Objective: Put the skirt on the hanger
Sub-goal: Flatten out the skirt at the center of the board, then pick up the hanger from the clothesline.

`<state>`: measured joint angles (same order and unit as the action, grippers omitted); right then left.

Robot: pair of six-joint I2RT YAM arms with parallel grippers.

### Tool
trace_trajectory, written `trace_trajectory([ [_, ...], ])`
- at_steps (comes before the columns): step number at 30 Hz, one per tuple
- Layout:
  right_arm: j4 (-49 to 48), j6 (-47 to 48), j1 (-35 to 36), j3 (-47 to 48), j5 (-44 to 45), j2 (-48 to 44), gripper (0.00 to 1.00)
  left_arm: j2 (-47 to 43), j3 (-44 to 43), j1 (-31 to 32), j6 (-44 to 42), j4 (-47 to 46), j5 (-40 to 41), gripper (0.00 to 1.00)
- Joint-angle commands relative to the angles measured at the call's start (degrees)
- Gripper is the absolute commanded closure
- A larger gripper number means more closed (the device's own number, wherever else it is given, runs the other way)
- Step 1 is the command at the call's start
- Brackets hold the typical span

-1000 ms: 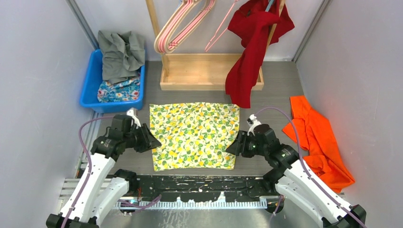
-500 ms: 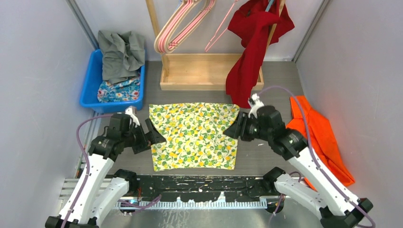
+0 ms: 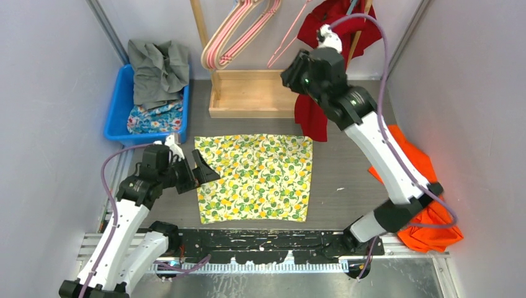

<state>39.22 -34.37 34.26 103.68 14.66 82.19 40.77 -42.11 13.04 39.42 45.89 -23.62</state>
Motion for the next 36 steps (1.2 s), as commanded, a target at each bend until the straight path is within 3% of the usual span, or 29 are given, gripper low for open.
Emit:
trace_trajectory([
  [1,-5.01,1.61,-0.10,11.68,8.77,10.39,0.61,2.95,-3.81,0.12,-2.41,-4.23,-1.34,0.00],
  [11,-5.61,6.33,-0.20,30.21,18.63,25.94,0.51,3.57,-5.51,0.14,-3.47,-4.87,-1.70,0.00],
  [16,-6.83,7.16,-0.79,32.89,21.11,28.80,0.48,4.11,-5.03,0.11,-4.25,-4.94,-1.70,0.00],
  [31,-6.54,7.12,-8.24,42.45,16.29,37.03,0.44,6.94,-4.74,0.09,-4.90,-6.97,-2.68,0.00],
  [36,-5.86,6.41,-9.64,42.25,14.93,36.79,0.51,7.18,-4.19,0.10,-4.12,-8.03,-2.79,0.00],
])
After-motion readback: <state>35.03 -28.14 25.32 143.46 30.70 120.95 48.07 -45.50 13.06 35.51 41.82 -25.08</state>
